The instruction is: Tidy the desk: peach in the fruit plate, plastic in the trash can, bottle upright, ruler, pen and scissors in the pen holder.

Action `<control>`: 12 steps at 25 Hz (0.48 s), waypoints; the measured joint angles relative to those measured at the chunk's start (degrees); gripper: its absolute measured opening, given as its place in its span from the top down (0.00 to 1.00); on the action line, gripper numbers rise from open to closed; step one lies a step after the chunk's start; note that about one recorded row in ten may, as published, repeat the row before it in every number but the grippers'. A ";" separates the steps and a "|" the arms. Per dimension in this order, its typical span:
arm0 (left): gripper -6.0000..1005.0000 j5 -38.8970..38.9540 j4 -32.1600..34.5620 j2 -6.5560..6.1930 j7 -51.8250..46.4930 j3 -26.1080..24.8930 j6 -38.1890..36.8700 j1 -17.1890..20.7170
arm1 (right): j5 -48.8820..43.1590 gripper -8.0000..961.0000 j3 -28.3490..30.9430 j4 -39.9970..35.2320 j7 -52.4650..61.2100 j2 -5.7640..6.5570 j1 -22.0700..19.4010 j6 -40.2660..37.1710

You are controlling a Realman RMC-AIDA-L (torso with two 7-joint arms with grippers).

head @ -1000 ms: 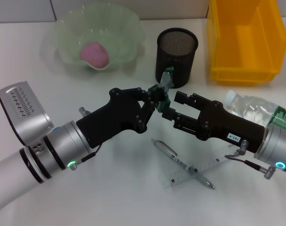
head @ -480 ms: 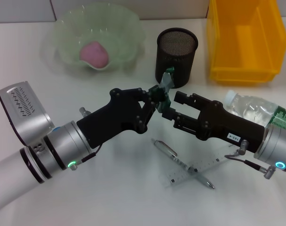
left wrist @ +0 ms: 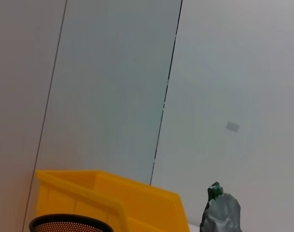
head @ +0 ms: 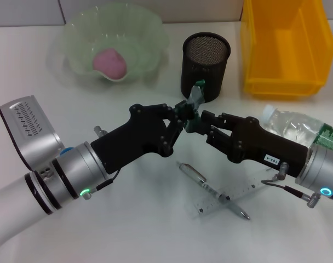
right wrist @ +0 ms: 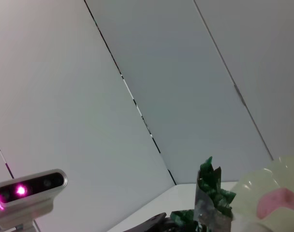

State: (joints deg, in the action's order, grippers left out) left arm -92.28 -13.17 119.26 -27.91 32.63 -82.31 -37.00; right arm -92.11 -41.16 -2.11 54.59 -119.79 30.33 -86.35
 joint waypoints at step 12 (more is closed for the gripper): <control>0.97 -2.79 -0.10 0.00 0.08 -1.52 -0.23 0.00 | -0.08 0.87 -0.24 0.46 0.00 0.00 0.40 -0.01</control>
State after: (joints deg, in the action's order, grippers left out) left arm -95.07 -13.27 119.26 -27.84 31.11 -82.54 -37.00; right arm -92.19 -41.40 -1.65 54.59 -119.79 30.73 -86.37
